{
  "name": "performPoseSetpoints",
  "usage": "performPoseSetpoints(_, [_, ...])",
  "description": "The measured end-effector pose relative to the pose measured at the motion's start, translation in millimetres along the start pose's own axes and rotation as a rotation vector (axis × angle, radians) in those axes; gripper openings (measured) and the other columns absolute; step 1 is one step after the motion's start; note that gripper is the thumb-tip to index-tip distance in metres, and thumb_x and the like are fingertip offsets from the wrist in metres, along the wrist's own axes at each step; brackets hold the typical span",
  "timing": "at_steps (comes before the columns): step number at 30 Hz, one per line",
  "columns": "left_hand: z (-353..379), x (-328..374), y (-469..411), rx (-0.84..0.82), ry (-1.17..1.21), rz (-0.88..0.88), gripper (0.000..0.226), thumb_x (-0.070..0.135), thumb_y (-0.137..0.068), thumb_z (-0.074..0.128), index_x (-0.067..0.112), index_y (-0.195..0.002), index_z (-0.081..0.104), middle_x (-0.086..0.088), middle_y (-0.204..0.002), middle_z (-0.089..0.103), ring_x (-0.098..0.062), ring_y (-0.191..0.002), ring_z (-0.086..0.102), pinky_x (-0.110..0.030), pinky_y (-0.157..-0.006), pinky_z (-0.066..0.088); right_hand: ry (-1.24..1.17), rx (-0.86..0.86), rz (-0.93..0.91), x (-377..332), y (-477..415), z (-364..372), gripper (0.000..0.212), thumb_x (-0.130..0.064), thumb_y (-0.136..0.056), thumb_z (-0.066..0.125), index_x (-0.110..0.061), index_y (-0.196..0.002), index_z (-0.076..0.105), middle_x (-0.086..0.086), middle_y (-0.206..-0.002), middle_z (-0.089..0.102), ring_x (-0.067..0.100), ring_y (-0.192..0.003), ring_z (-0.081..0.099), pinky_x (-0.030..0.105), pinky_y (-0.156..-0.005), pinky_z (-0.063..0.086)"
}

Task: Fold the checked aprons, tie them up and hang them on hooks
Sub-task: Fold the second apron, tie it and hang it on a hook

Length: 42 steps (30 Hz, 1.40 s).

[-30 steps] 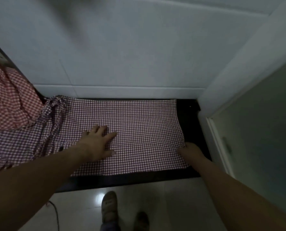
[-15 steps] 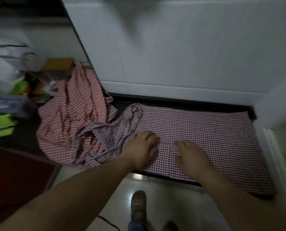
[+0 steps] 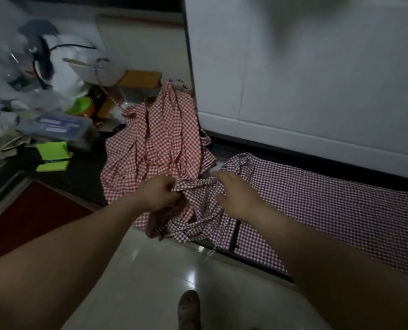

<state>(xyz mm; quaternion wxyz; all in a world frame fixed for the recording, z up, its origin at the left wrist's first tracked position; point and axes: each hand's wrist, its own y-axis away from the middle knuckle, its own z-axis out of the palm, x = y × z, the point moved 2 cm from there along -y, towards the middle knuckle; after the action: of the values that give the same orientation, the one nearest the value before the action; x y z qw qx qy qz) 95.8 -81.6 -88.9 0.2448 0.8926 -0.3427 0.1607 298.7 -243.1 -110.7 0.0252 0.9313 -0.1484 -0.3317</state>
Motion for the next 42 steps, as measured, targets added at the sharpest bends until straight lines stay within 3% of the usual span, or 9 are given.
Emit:
performPoseSetpoints(5, [-36.3, 9.8, -17.0, 0.062, 0.222, 0.089, 0.011, 0.019, -0.093, 0.065, 0.011, -0.093, 0.059, -0.008, -0.087, 0.067, -0.029, -0.087, 0.065, -0.041, -0.078, 0.052, 0.052, -0.094, -0.076, -42.4, -56.8, 3.8, 0.03, -0.031, -0.094, 0.063, -0.029, -0.125, 0.067, 0.004, -0.125, 0.065, 0.024, -0.118, 0.059, 0.032, -0.096, 0.048])
performPoseSetpoints(9, [-78.0, -3.4, -34.9, -0.046, 0.186, 0.039, 0.023, 0.036, -0.091, 0.073, 0.016, -0.099, 0.063, -0.002, -0.087, 0.069, -0.019, -0.079, 0.063, -0.031, -0.066, 0.047, -0.033, 0.161, 0.018, -47.6, -88.3, -34.2, 0.014, -0.016, -0.096, 0.056, -0.016, -0.099, 0.07, 0.008, -0.107, 0.073, 0.028, -0.103, 0.064, 0.032, -0.083, 0.048])
performPoseSetpoints(15, [-108.4, -58.3, -57.1, 0.043, 0.225, -0.289, 0.037, 0.045, -0.09, 0.074, 0.016, -0.11, 0.063, -0.01, -0.111, 0.064, -0.026, -0.095, 0.061, -0.033, -0.074, 0.049, -0.095, 0.194, 0.312, -39.7, -101.0, -49.7, 0.041, -0.013, -0.099, 0.057, -0.012, -0.14, 0.055, 0.013, -0.134, 0.06, 0.029, -0.123, 0.058, 0.033, -0.102, 0.043])
performPoseSetpoints(19, [-93.9, -55.4, -47.9, 0.354, -0.152, 0.24, 0.057, 0.061, -0.087, 0.054, 0.02, -0.127, 0.055, -0.007, -0.12, 0.056, -0.031, -0.11, 0.056, -0.042, -0.09, 0.048, 0.134, -0.051, 0.224, -40.7, -77.0, -29.8, 0.023, -0.01, -0.096, 0.057, -0.004, -0.114, 0.071, 0.014, -0.12, 0.07, 0.031, -0.111, 0.065, 0.029, -0.093, 0.049])
performPoseSetpoints(25, [-35.0, -46.4, -39.6, -0.315, -0.701, 0.62, 0.071, 0.086, -0.08, 0.041, 0.039, -0.131, 0.054, 0.011, -0.124, 0.064, -0.014, -0.119, 0.056, -0.049, -0.12, 0.025, 0.298, -0.512, 0.075, -32.9, -52.5, 8.4, 0.044, -0.037, -0.088, 0.075, -0.025, -0.131, 0.068, -0.005, -0.138, 0.06, 0.017, -0.127, 0.053, 0.027, -0.105, 0.04])
performPoseSetpoints(28, [-38.4, -56.7, -46.0, -0.362, -0.4, 0.489, 0.022, 0.05, -0.091, 0.058, 0.035, -0.105, 0.065, 0.012, -0.101, 0.07, -0.012, -0.096, 0.066, -0.036, -0.1, 0.048, 0.34, -0.458, 0.071, -28.8, -57.2, 4.4, 0.015, -0.032, -0.095, 0.065, -0.028, -0.107, 0.072, -0.003, -0.123, 0.066, 0.02, -0.118, 0.06, 0.025, -0.09, 0.041])
performPoseSetpoints(31, [-56.0, -54.2, -49.1, -0.351, -0.128, 0.381, 0.021, 0.042, -0.091, 0.073, 0.024, -0.1, 0.065, 0.009, -0.093, 0.067, -0.011, -0.083, 0.063, -0.031, -0.074, 0.051, 0.106, -0.344, 0.116, -27.8, -64.9, -19.3, 0.01, -0.024, -0.096, 0.063, -0.019, -0.088, 0.061, 0.002, -0.095, 0.062, 0.027, -0.098, 0.062, 0.028, -0.07, 0.038])
performPoseSetpoints(37, [-74.9, -49.1, -57.0, -0.434, -0.097, 0.31, 0.077, 0.071, -0.079, 0.073, 0.038, -0.145, 0.05, 0.025, -0.141, 0.056, 0.0, -0.122, 0.055, -0.026, -0.109, 0.044, -0.164, -0.122, 0.243, -17.6, -68.3, -83.8, 0.019, -0.02, -0.089, 0.071, -0.013, -0.105, 0.063, -0.004, -0.099, 0.061, 0.012, -0.091, 0.059, 0.028, -0.07, 0.043])
performPoseSetpoints(42, [-81.7, -50.0, -62.5, -0.419, 0.024, 0.195, 0.027, 0.065, -0.088, 0.067, 0.041, -0.098, 0.075, 0.022, -0.1, 0.075, -0.004, -0.093, 0.069, -0.034, -0.093, 0.056, -0.157, -0.056, 0.223, 13.0, -59.7, -110.8, 0.02, -0.032, -0.099, 0.066, -0.015, -0.093, 0.076, -0.002, -0.096, 0.075, 0.01, -0.089, 0.068, 0.028, -0.079, 0.049])
